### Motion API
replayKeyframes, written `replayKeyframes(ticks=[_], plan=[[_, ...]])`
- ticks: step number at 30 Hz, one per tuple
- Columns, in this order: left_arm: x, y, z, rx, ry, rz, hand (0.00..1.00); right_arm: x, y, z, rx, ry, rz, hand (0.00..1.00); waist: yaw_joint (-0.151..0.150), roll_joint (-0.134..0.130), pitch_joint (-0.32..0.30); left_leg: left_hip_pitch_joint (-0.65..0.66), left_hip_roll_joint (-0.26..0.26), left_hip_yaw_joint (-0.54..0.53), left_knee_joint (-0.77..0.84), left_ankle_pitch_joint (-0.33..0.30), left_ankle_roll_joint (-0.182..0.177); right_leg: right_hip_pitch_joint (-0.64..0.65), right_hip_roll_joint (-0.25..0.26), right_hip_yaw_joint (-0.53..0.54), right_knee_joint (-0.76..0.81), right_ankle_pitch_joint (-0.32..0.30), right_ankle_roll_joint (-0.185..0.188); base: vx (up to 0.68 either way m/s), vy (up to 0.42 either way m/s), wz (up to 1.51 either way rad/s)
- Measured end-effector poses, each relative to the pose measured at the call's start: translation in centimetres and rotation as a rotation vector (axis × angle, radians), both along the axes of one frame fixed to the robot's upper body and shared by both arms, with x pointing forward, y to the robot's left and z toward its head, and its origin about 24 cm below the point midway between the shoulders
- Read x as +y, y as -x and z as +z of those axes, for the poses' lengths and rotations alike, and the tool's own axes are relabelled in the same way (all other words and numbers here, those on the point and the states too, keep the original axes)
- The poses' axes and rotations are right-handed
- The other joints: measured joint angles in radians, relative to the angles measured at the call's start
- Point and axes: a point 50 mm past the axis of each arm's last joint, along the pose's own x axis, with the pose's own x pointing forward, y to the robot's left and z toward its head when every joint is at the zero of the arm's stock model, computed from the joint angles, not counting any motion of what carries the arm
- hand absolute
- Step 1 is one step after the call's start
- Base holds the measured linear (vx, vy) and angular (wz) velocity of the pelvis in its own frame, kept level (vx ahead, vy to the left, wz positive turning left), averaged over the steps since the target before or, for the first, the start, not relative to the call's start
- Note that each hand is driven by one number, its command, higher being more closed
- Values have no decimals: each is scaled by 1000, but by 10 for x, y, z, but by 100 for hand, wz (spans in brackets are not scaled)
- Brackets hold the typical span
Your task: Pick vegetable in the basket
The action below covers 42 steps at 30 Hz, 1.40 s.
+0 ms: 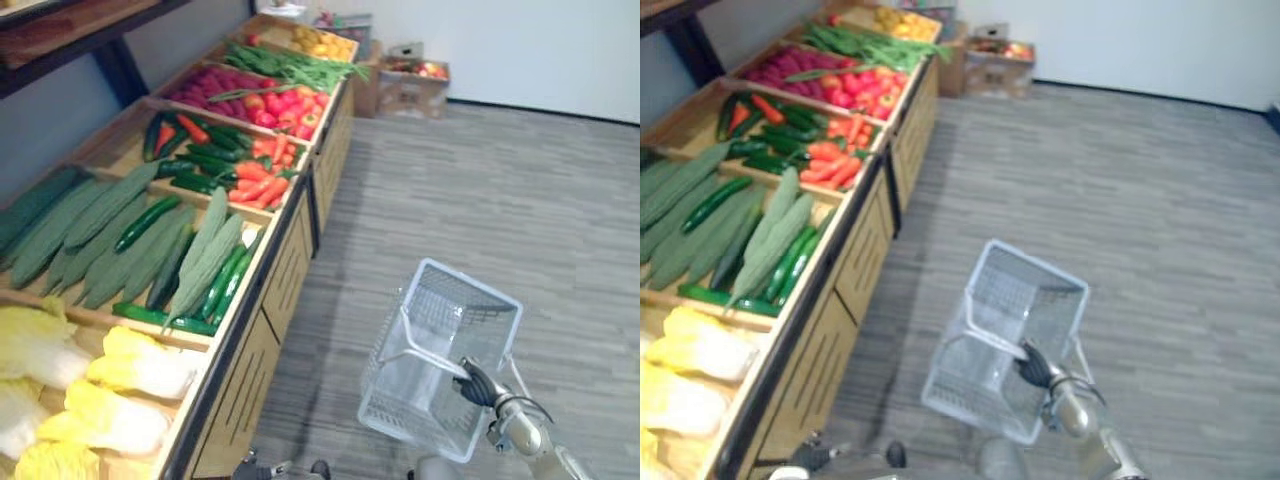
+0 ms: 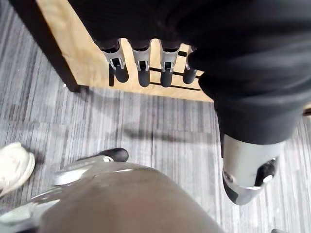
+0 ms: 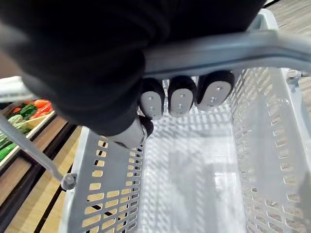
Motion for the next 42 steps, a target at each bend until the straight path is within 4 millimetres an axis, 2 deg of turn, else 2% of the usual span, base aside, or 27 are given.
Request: replayKeyframes(ticks=[1,2,3,4,5,6,7,11,13,14,15,16,17,19,21,22,24,25,27,29,35,36,42], plan=[[7,0,2,1,-18,0,0,3,1,-1,7,-4,9,100,-4,-37,-8,-20,-11,-50,13,-5,-30,25,-5,53,-70,-26,43,77,-434,138],[11,-1,3,0,-27,0,0,3,3,-2,14,-3,11,100,-5,-42,-5,-28,-15,-82,17,0,-51,47,-2,46,-86,-64,69,98,-373,142],[7,-2,2,-4,-14,6,0,3,3,-3,25,4,16,100,8,-33,-5,-43,7,-139,20,18,-65,45,20,-18,-70,-75,51,108,-282,112],[5,-1,1,0,-9,8,0,0,2,-2,29,17,16,100,12,-24,-3,-50,12,-165,18,28,-62,43,29,-45,-50,-79,43,86,-325,119],[3,2,0,3,-2,21,0,-3,2,-2,33,28,17,100,23,-13,-4,-61,28,-218,10,40,-88,43,44,-91,-19,-100,20,34,-248,88],[3,3,0,4,-1,28,0,-3,2,-2,35,30,18,100,28,-12,-5,-62,32,-242,0,49,-102,46,46,-119,-11,-110,13,33,-423,188],[3,1,1,-9,1,52,0,-3,2,-2,35,30,20,100,28,-2,-13,-94,34,-350,-29,92,-126,50,46,-244,17,-148,-8,33,-335,205],[6,6,0,-20,4,152,0,9,-1,-2,29,16,66,100,63,1,-12,-167,31,-444,-67,193,-118,54,45,-411,13,-168,-35,-25,-197,141],[5,13,-1,-10,14,191,0,17,-5,0,15,4,90,100,63,8,-11,-188,22,-417,-66,230,-95,61,39,-455,5,-170,-39,-62,-55,85],[3,17,-2,-6,28,215,0,22,-9,2,1,-11,95,100,63,7,-9,-205,8,-341,-67,285,-31,67,19,-477,-7,-172,-51,-111,20,105],[-1,17,-2,-11,40,234,0,22,-9,2,-2,-19,93,100,67,6,-5,-219,2,-193,-37,258,43,74,-3,-517,-28,-152,-74,-103,53,87],[0,20,-3,-5,40,253,0,23,-10,2,-3,-23,92,100,67,5,0,-230,3,-102,34,210,40,82,-9,-531,-35,-140,-68,-84,55,76],[0,22,-4,6,48,277,0,25,-11,3,-16,-31,85,100,60,8,0,-254,6,44,200,102,45,103,-29,-563,-37,-135,-63,-31,58,66],[-1,25,-4,12,52,283,0,24,-7,1,-4,-34,77,100,57,21,-2,-247,36,198,288,17,48,124,-39,-608,-35,-131,-56,-43,80,73],[-1,18,-2,-10,54,270,0,22,-8,1,-8,-38,60,100,48,46,-10,-236,17,207,192,29,58,117,-30,-648,-43,-140,-40,-95,103,89],[-3,11,-2,-21,55,241,0,19,-4,-1,2,-44,31,100,44,38,-14,-222,-13,189,97,61,58,119,-34,-658,-86,-129,-20,-87,117,112],[-3,7,-1,-26,52,226,0,12,1,-4,11,-45,-7,100,43,38,-17,-203,-35,195,5,68,54,128,-33,-669,-133,-112,-4,-17,71,97],[-5,6,-1,-21,47,196,0,7,4,-5,19,-39,-33,100,33,43,-18,-177,-53,195,-69,92,46,141,-33,-671,-160,-101,5,28,47,93],[-6,7,-2,-12,43,166,0,1,5,-6,28,-29,-62,100,22,58,-20,-138,-76,182,-161,166,41,159,-32,-674,-172,-86,2,79,54,91],[-7,10,-2,-1,37,137,0,1,4,-6,29,-28,-67,100,26,61,-20,-120,-86,165,-189,208,42,175,-32,-675,-173,-81,8,105,20,40],[-2,4,0,-9,15,97,0,12,-4,-9,34,-72,-82,100,25,34,-17,-105,-103,147,-189,221,49,191,-39,-653,-173,-79,12,91,-18,6],[3,8,0,3,2,98,0,15,-5,-15,62,-93,-92,100,24,-4,-3,-92,-79,167,-192,221,47,197,-8,-577,-199,-86,2,12,-6,6],[3,8,0,2,1,99,0,15,-5,-18,70,-95,-98,100,22,-7,-2,-92,-78,169,-192,221,47,196,-8,-574,-199,-86,2,0,0,-1]])
